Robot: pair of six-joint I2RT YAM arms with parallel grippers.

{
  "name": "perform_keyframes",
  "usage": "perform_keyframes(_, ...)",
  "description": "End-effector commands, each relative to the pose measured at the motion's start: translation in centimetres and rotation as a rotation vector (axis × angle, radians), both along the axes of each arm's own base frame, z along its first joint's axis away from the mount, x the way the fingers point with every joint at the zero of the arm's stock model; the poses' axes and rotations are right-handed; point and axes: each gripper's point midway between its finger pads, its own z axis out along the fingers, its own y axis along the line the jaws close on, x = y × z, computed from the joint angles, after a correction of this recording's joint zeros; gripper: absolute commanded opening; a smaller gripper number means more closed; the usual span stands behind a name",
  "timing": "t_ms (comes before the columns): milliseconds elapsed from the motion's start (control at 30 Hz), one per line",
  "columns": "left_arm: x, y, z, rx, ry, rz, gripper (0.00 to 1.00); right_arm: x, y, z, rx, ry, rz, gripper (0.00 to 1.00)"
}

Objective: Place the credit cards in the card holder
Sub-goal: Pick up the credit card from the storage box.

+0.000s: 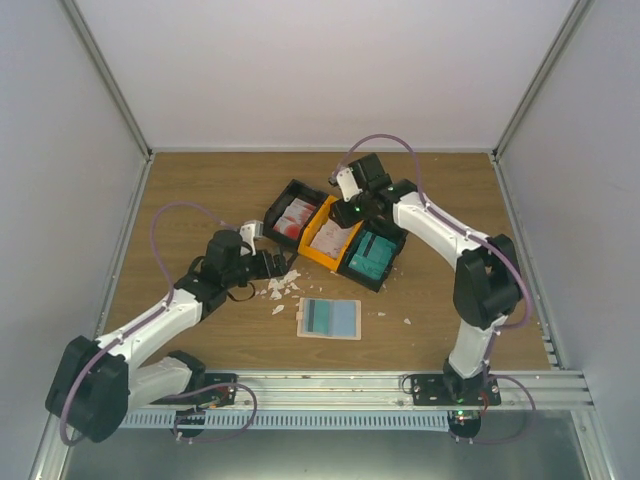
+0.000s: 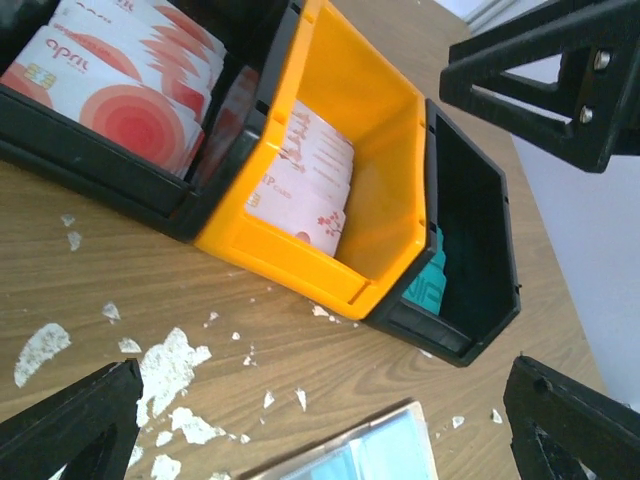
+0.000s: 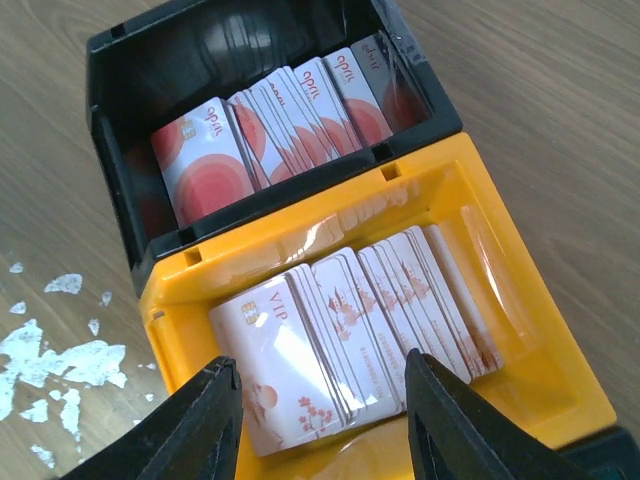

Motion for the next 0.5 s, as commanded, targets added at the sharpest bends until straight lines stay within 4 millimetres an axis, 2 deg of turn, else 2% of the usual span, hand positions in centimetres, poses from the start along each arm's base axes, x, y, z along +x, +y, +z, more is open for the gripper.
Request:
perform_keyframes(0, 2.1, 0.8, 0.8, -0.033, -0.068, 0.031, 0.99, 0.7, 0.2, -0.7, -0.06, -0.008, 0.083, 0.46)
perform_keyframes(133, 4.2, 2.7, 0.1, -0.043, -0.05, 0.098, 0.99, 1.2, 1.2, -1.7, -0.048, 0.023, 0.094, 0.45)
perform_keyframes(233, 5.7, 2.8, -0.8, -0.03, -0.02, 0.1, 0.94, 1.5, 1.9, -2.2, -0.048, 0.036, 0.105, 0.45)
perform_keyframes(333, 6.6, 1.7, -2.3, -0.049, 0.033, 0.06, 0.81, 1.4, 2.1, -3.1, -0.059, 0.048, 0.131, 0.45)
perform_keyframes(467, 6.4, -0.2, -3.8, -0.125, 0.095, -0.021, 0.67, 1.1, 2.1, -5.1, -0.104, 0.084, 0.178, 0.4)
